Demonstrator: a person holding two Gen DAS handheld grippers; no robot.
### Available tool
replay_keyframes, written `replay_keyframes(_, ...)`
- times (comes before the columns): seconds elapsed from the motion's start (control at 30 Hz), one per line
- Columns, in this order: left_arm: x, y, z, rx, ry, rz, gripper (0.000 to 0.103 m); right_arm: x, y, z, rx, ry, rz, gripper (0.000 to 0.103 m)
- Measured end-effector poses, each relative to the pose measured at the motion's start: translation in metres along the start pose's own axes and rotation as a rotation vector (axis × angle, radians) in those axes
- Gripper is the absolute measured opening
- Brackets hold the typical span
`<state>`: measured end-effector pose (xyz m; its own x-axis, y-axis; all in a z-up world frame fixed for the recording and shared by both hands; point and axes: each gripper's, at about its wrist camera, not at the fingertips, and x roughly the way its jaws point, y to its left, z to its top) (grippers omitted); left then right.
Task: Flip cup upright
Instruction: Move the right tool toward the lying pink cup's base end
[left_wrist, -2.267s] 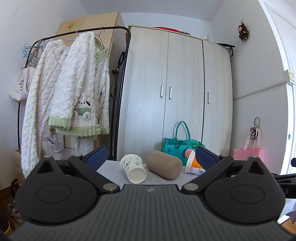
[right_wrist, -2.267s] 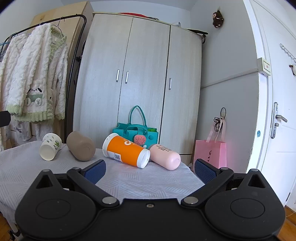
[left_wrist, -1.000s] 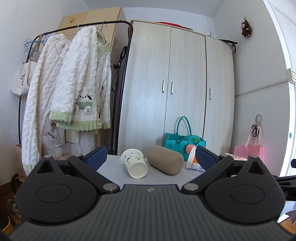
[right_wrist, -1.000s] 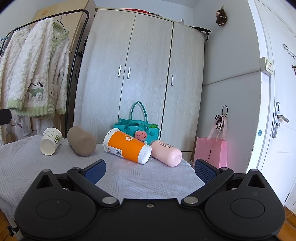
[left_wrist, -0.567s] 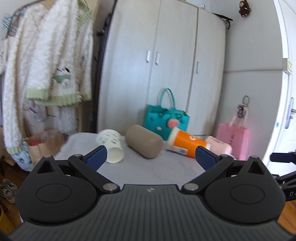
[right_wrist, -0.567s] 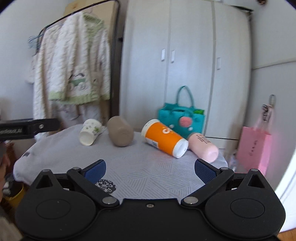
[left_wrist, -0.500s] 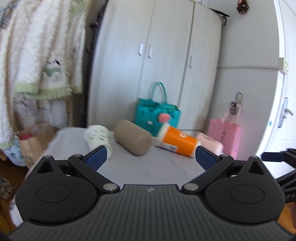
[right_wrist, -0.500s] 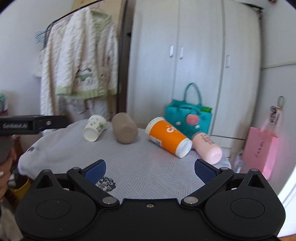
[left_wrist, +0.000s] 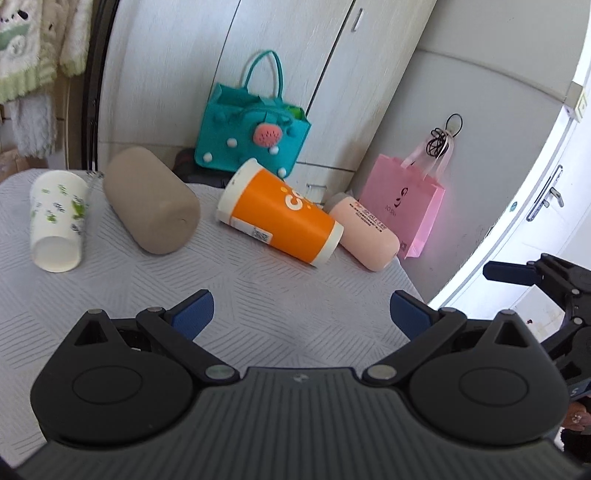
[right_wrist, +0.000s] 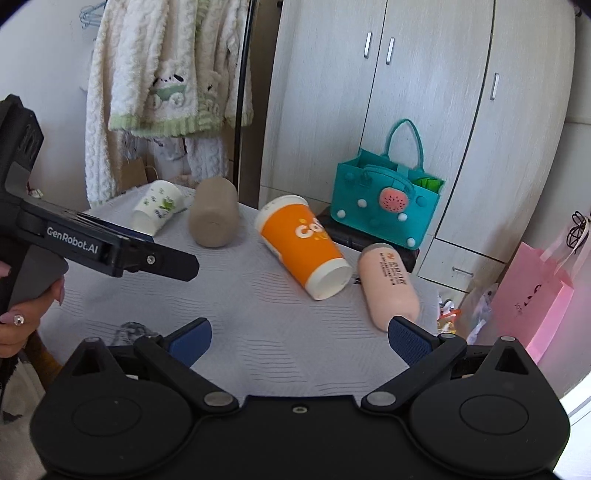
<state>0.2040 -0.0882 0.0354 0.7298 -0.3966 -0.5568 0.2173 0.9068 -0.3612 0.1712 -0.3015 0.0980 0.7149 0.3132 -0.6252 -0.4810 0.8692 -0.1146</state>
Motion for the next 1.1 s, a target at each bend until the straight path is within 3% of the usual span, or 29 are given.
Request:
replay_keyframes(0.33,0.055,-0.001,0.024,-0.162,0.089,-0.079,0.103,0.048,-0.04,0.021,-0.087,0.055,0.043,0.102)
replay_keyframes(0.6,0.086,-0.012,0.023,-0.179,0.105,-0.097,0.103,0.086,-0.051,0.023,-0.163,0.104,0.007,0.102)
replay_keyframes(0.7,0.092,-0.008,0.016,-0.167,0.098,-0.074,0.103,0.094,-0.054,0.019,-0.21,0.055,-0.033,0.102)
replay_keyframes(1.1,0.109,0.003,0.016,-0.198,0.121,-0.071,0.103,0.142,-0.089,0.01,-0.098,0.097,-0.008,0.1)
